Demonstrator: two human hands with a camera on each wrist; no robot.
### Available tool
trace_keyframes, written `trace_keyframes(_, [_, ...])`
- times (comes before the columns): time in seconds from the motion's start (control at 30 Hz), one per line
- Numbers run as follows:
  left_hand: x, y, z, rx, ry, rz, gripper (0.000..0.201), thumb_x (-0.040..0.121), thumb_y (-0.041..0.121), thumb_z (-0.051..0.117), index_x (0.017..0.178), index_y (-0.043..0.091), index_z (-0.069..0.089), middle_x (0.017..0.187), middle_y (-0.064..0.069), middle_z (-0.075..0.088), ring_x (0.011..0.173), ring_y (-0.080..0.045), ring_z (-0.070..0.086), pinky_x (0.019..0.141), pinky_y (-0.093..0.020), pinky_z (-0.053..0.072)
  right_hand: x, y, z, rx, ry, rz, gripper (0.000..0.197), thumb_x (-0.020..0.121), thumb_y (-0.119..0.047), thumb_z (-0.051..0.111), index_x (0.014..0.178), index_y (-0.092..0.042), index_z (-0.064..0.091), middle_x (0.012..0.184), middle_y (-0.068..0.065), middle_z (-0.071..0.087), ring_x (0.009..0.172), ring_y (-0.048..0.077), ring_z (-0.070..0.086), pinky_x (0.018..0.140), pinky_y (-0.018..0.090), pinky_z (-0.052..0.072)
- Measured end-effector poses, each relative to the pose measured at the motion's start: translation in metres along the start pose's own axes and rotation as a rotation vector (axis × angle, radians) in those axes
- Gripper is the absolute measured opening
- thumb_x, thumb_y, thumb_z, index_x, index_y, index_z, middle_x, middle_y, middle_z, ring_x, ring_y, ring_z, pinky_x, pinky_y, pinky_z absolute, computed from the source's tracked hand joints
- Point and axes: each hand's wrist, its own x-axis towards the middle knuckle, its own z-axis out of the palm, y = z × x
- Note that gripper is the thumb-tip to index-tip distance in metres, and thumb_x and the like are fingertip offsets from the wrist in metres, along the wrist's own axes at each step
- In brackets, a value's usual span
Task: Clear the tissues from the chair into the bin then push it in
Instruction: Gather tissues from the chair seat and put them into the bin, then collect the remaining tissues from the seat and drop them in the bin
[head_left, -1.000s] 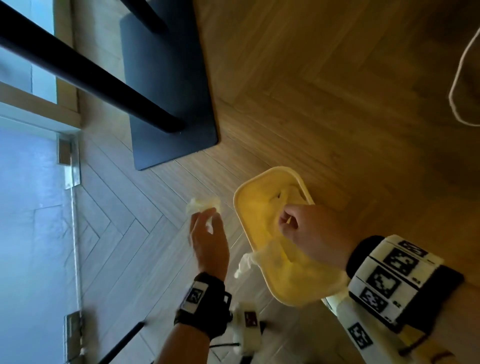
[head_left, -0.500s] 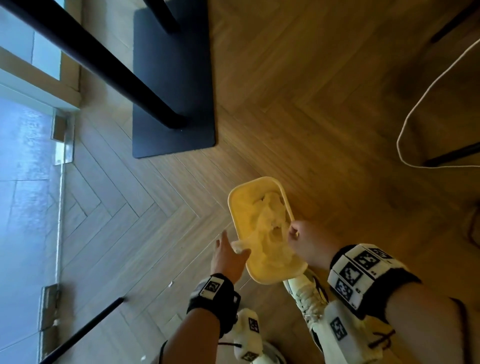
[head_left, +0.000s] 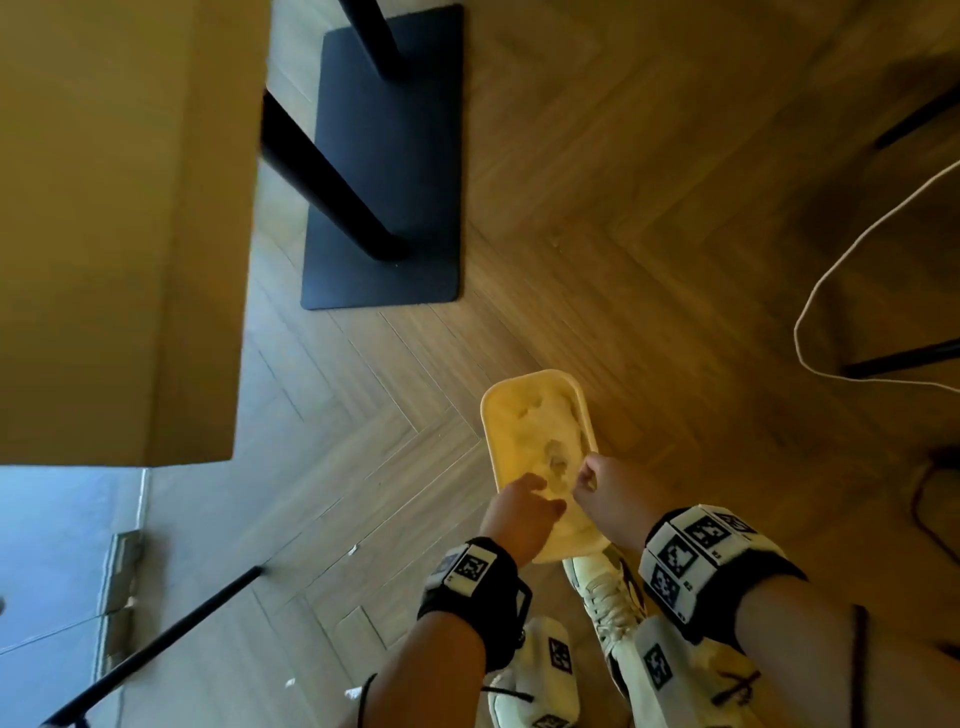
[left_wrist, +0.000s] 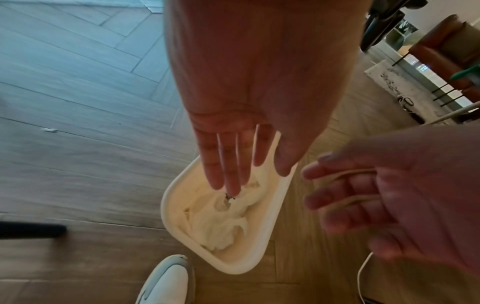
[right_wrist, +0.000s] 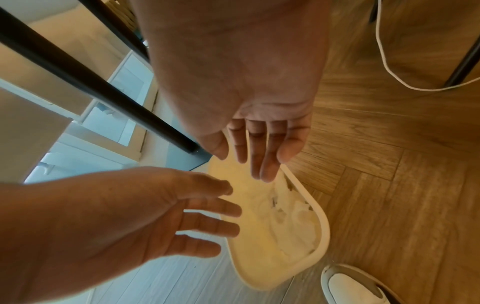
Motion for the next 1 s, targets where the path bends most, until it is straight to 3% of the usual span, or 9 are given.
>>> trace_keyframes(0.23, [-0.091,-0.020,-0.044,0.105,0.006,0.001,0.016,0.084,0.020,0.053,0.097,0.018,0.061,0.102,-0.011,0.071,0.096,-0.032,0.067,0.085,-0.041,0.053,-0.052,-0.067,0.004,-0.194,-0.113,-0.138,0.011,0.091,-0.030,0.046,0.092,-0.023,0.054,0.105,0.004,0.068,0.096,0.022,0.061,0.074,0.029,0.043])
trace_keyframes(0.33, [-0.140,-0.043,-0.073,0.057,0.155,-0.008,0.005,0.088,0.023,0.056,0.089,0.026,0.060,0.091,-0.002,0.071,0.082,-0.019,0.068,0.078,-0.032,0.056,-0.076,-0.095,0.030,-0.272,-0.180,-0.212,0.020,0.091,-0.031,0.046,0.099,-0.019,0.060,0.106,0.004,0.068,0.099,0.022,0.062,0.079,0.031,0.046])
trace_keyframes(0.43, [-0.196,-0.075,-0.100,-0.057,0.323,-0.023,0.008,0.089,0.026,0.058,0.093,0.022,0.064,0.083,0.004,0.064,0.074,-0.013,0.060,0.070,-0.023,0.047,-0.103,-0.128,0.069,-0.374,-0.271,-0.303,0.024,0.089,-0.031,0.047,0.103,-0.018,0.061,0.107,0.006,0.069,0.100,0.023,0.062,0.083,0.031,0.047])
trace_keyframes(0.6, [-0.283,-0.175,-0.135,-0.220,0.593,-0.117,0.012,0.089,0.033,0.056,0.090,0.024,0.065,0.085,0.004,0.067,0.079,-0.010,0.063,0.079,-0.032,0.055,-0.157,-0.188,0.166,-0.528,-0.420,-0.466,0.022,0.091,-0.031,0.049,0.103,-0.021,0.064,0.103,0.003,0.068,0.094,0.019,0.061,0.082,0.030,0.047])
trace_keyframes(0.7, [-0.332,-0.252,-0.145,-0.322,0.765,-0.231,0.009,0.091,0.030,0.056,0.084,0.029,0.062,0.082,0.009,0.065,0.078,-0.005,0.063,0.079,-0.030,0.055,-0.192,-0.211,0.229,-0.573,-0.461,-0.542,0.016,0.091,-0.033,0.050,0.097,-0.023,0.062,0.094,0.001,0.068,0.085,0.016,0.062,0.082,0.035,0.053])
trace_keyframes(0.77, [-0.356,-0.300,-0.154,-0.336,0.857,-0.332,0.006,0.090,0.031,0.059,0.092,0.026,0.062,0.093,0.004,0.065,0.085,-0.009,0.062,0.078,-0.029,0.053,-0.211,-0.223,0.264,-0.623,-0.452,-0.607,0.013,0.090,-0.033,0.050,0.092,-0.025,0.060,0.090,0.001,0.067,0.084,0.017,0.062,0.078,0.035,0.052])
trace_keyframes(0.83, [-0.361,-0.344,-0.162,-0.250,0.861,-0.431,0.033,0.085,0.039,0.063,0.115,0.026,0.057,0.117,0.000,0.055,0.100,-0.015,0.057,0.084,-0.032,0.051,-0.222,-0.233,0.293,-0.683,-0.407,-0.674,0.013,0.088,-0.033,0.051,0.092,-0.025,0.059,0.094,0.002,0.068,0.087,0.020,0.062,0.077,0.035,0.051])
trace_keyframes(0.9, [-0.350,-0.377,-0.172,-0.100,0.764,-0.461,0.064,0.079,0.046,0.067,0.135,0.032,0.039,0.139,-0.002,0.036,0.120,-0.025,0.047,0.095,-0.042,0.048,-0.228,-0.238,0.314,-0.727,-0.388,-0.713,0.014,0.089,-0.033,0.053,0.100,-0.025,0.058,0.099,-0.001,0.066,0.089,0.017,0.061,0.079,0.033,0.051])
trace_keyframes(1.0, [-0.323,-0.408,-0.182,0.045,0.605,-0.398,0.090,0.075,0.043,0.071,0.143,0.044,0.011,0.154,-0.005,0.013,0.134,-0.038,0.028,0.098,-0.054,0.043,-0.227,-0.240,0.335,-0.795,-0.363,-0.784,0.026,0.089,-0.031,0.057,0.114,-0.025,0.053,0.104,-0.005,0.059,0.092,0.012,0.059,0.082,0.031,0.053])
